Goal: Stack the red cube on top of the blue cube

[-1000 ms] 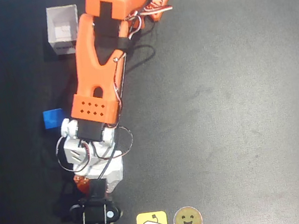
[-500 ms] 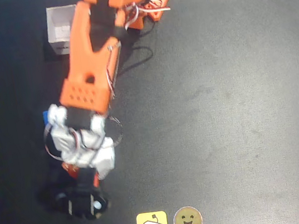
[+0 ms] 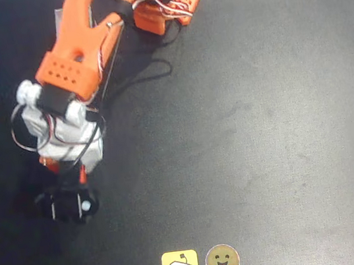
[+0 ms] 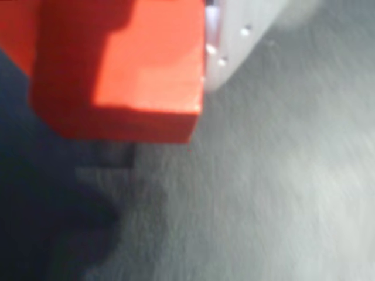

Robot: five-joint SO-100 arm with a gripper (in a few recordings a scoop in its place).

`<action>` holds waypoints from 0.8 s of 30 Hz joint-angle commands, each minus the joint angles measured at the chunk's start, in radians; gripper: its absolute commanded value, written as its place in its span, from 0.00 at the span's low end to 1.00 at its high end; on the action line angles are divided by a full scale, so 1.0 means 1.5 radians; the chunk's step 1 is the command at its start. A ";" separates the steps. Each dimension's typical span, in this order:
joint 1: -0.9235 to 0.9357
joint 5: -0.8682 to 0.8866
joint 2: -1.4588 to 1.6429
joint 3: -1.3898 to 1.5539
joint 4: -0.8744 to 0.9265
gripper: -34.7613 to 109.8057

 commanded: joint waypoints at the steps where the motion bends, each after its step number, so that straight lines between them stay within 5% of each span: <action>1: 0.022 -0.039 0.069 0.029 -0.007 0.24; 24: 0.087 -0.185 0.192 0.283 -0.156 0.24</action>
